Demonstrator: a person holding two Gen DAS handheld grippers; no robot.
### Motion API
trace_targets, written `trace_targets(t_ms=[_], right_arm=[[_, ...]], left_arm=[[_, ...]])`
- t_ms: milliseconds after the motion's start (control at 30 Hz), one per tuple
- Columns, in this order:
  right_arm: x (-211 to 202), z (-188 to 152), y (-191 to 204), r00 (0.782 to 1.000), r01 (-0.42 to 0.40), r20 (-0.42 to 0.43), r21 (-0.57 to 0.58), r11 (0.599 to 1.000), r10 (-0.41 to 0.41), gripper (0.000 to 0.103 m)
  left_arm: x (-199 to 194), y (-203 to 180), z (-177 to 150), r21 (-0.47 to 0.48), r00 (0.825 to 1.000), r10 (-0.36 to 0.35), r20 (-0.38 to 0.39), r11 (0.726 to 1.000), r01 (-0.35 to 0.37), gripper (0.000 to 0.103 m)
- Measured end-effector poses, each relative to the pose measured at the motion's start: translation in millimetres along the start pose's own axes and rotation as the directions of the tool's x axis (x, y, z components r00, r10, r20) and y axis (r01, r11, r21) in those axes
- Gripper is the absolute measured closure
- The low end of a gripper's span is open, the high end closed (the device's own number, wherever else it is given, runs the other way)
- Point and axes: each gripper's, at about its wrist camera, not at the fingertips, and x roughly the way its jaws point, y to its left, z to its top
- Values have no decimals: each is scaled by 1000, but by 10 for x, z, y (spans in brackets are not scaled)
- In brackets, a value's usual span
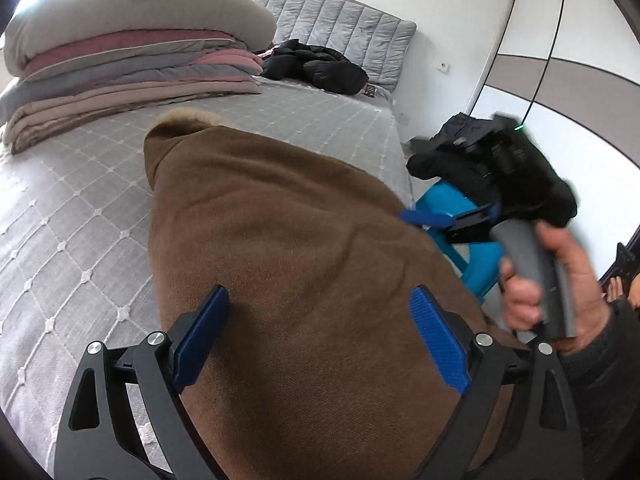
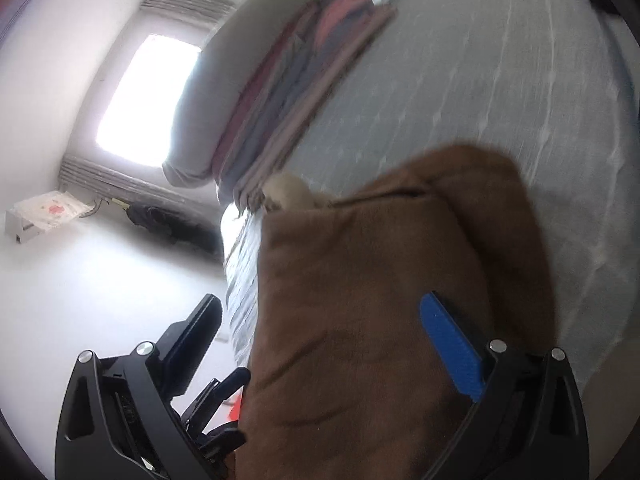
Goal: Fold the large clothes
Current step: 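Grasp the brown jacket bundle with the left tool and lift it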
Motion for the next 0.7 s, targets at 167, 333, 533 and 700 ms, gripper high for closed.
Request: trace_targets(t_ms=[167,333,533,700], right_arm=[[244,-90,-201,946,255,-198,-37,966,-258,7],[-267,22,-75,978,205,-42,-36,978,-206,7],[-420,119,-408,968,246,-75,64,967,-241,7],[-282,102,-545,951,281,-148,58,958,-270,7]], left_arm=[[-31,-60,-14,15,1000,24,-19,1000,-24,15],[-302,263,3,-187,995,-103,8,977,102,15],[-423,1060,-110,-504,974,-227,17,839,205,15],[-176,1394,-300,-635,944,-331,3,729,258,15]])
